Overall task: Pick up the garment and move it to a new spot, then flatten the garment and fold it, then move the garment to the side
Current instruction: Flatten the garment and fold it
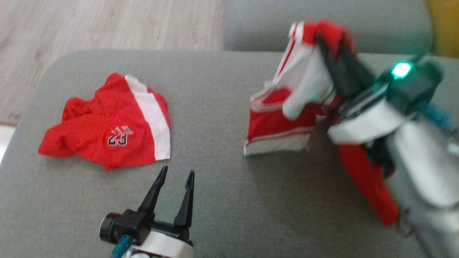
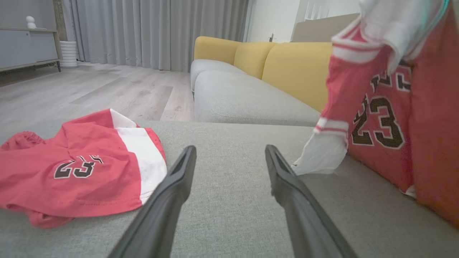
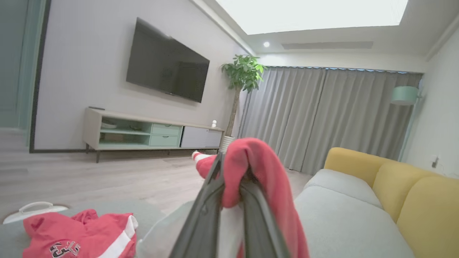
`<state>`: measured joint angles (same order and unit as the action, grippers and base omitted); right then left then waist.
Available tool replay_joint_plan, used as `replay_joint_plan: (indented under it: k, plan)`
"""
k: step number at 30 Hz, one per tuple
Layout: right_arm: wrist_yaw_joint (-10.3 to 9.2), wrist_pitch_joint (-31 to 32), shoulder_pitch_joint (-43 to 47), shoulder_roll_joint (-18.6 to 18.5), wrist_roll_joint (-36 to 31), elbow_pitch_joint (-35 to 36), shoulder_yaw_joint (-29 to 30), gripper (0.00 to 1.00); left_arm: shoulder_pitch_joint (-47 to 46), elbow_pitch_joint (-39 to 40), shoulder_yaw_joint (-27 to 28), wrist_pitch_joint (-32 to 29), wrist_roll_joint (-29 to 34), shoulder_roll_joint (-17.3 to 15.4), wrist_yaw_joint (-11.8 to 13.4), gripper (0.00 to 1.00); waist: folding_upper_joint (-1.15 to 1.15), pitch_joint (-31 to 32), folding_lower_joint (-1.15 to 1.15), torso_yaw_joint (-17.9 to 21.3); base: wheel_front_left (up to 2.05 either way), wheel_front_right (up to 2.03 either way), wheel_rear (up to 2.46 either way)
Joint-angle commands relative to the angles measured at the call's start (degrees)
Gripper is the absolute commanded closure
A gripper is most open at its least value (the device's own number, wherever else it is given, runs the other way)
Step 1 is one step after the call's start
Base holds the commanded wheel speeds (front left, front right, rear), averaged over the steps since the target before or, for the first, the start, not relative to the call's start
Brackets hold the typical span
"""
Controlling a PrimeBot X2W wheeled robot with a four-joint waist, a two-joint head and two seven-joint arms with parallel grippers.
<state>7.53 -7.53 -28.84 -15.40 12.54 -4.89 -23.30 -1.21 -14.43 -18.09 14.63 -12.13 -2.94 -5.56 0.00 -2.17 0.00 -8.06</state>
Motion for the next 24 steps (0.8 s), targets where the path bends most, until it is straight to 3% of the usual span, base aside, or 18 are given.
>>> replay_joint_plan:
  k: [1, 7, 12, 13, 14, 16, 24]
  plan:
    - [-0.04, 1.27, -6.07, -1.89, 1.76, 0.11, -0.75, 1.00, -3.78, 2.08, 1.12, 0.37, -0.56, 0.06, -0.11, 0.00, 0.00, -4.22, 0.00, -3.11, 0.00, 0.00, 0.00]
    - [-0.04, 5.79, -21.80, -12.04, 6.94, -10.62, -8.64, 1.00, -7.50, 2.23, -1.21, 0.37, -2.15, 0.06, -0.09, 0.00, 0.00, -11.77, 0.00, -8.77, 0.00, 0.00, 0.00]
    - [-0.04, 7.64, -35.40, -16.46, 9.48, -25.11, -18.17, 1.00, -10.17, 2.42, -2.27, 0.37, -3.76, 0.06, 0.48, 0.00, 0.00, -15.97, 0.00, -11.57, 0.00, 0.00, 0.00]
    - [-0.04, 7.83, -37.79, -16.55, 9.44, -28.39, -19.68, 0.80, -10.59, 2.47, -2.59, 0.37, -4.01, 0.06, 0.50, 0.00, 0.00, -16.49, 0.00, -12.00, 0.00, 0.00, 0.00]
    - [-0.04, 8.44, -39.83, -16.37, 9.80, -31.88, -20.74, 0.02, -11.02, 2.47, -2.92, 0.37, -4.24, 0.06, 0.55, 0.00, 0.00, -16.83, 0.00, -12.36, 0.00, 0.00, 0.00]
    - [-0.04, 9.13, -43.17, -15.53, 10.43, -37.37, -23.12, 0.00, -11.82, 2.34, -3.53, 0.37, -4.64, 0.06, 0.79, 0.00, 0.00, -17.14, 0.00, -12.89, 0.00, 0.00, 0.00]
    - [-0.04, 6.25, -47.47, -11.96, 15.87, -46.81, -29.02, 0.00, -12.62, 2.07, -3.48, 0.37, -5.31, 0.06, 1.90, 0.00, 0.00, -16.11, 0.00, -12.07, 0.00, 0.00, 0.00]
